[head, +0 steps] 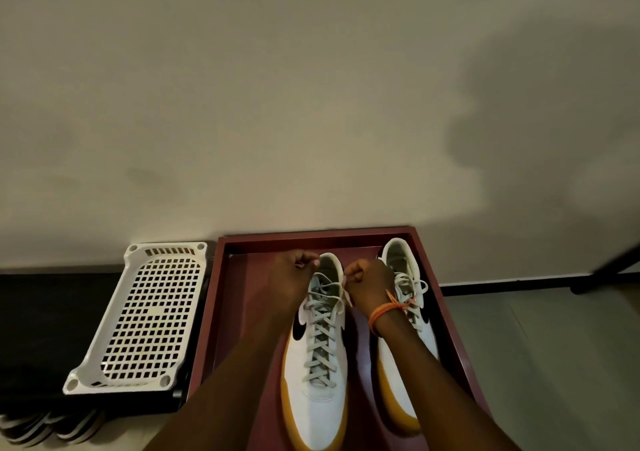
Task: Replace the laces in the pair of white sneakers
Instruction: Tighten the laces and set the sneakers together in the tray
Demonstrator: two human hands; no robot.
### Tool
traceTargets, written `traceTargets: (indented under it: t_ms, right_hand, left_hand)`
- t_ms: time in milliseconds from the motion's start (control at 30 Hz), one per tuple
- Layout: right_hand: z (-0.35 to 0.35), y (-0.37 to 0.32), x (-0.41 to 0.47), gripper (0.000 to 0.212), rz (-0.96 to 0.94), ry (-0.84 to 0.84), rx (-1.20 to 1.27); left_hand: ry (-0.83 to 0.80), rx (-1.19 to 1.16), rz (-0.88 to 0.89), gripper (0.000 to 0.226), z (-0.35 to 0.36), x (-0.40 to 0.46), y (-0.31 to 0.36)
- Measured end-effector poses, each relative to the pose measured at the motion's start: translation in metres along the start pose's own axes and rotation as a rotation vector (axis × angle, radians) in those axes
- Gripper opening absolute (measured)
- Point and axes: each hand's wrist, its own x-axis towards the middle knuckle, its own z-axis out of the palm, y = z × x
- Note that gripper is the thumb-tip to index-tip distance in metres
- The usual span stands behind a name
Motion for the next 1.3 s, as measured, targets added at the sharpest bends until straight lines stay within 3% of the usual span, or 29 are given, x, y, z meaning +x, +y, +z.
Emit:
traceTargets:
  t_ms: [167, 267, 400, 500, 600, 667, 733, 833, 967, 1033, 1100, 1200, 1300]
  right_hand:
    - [0.012, -0.017, 0.002, 0.02, 0.012, 0.151, 0.139]
    - [0.018, -0.024, -0.004, 0.032, -0.064, 0.084, 0.138]
    - [0.02, -0.013, -0.002, 0.014, -0.111, 0.074, 0.092]
    - [0.011, 0.001, -0.004, 0.012, -0.153, 0.146, 0.002]
    - [-0.013, 0.014, -0.011, 0.017, -0.216, 0.262, -0.032]
    - [-0.032, 0.026, -0.021, 0.021, -0.214, 0.376, -0.123]
    - [-0.044, 0.041, -0.029, 0.04, -0.106, 0.407, -0.162]
    - [-0.044, 0.064, -0.043, 0.073, 0.061, 0.301, -0.091]
    - [-0.023, 0.085, -0.061, 0.124, 0.107, 0.076, 0.001]
    - [-0.015, 0.089, -0.065, 0.137, 0.077, 0.046, -0.056]
    - [-0.014, 0.089, -0.065, 0.138, 0.07, 0.054, -0.126]
    - [-0.015, 0.08, -0.069, 0.131, 0.099, 0.066, -0.163]
    - [-0.007, 0.071, -0.08, 0.136, 0.07, 0.002, -0.195]
  left_hand:
    - [-0.046, 0.23, 0.075, 0.021, -0.002, -0.003, 0.002]
    - [-0.248, 0.487, 0.238, 0.033, -0.005, -0.004, 0.017]
    - [-0.474, 0.468, 0.229, 0.047, -0.001, -0.002, 0.015]
    - [-0.369, 0.608, 0.238, 0.033, 0.017, -0.004, 0.004]
    - [-0.171, 0.508, 0.183, 0.009, 0.027, -0.013, 0.002]
    - [-0.13, 0.405, 0.146, 0.013, 0.03, -0.014, -0.001]
    - [-0.125, 0.305, 0.105, 0.024, 0.029, -0.01, 0.003]
    - [-0.141, 0.251, 0.081, 0.027, 0.022, -0.009, 0.008]
    - [-0.095, 0.015, 0.121, 0.036, 0.006, -0.03, -0.001]
    - [-0.062, -0.066, 0.066, 0.025, -0.004, -0.051, -0.009]
    - [-0.048, -0.003, 0.087, 0.018, -0.009, -0.071, -0.022]
    - [-0.001, 0.14, 0.104, 0.04, 0.0, -0.104, -0.041]
    - [-0.094, 0.101, 0.014, 0.082, 0.017, -0.127, -0.056]
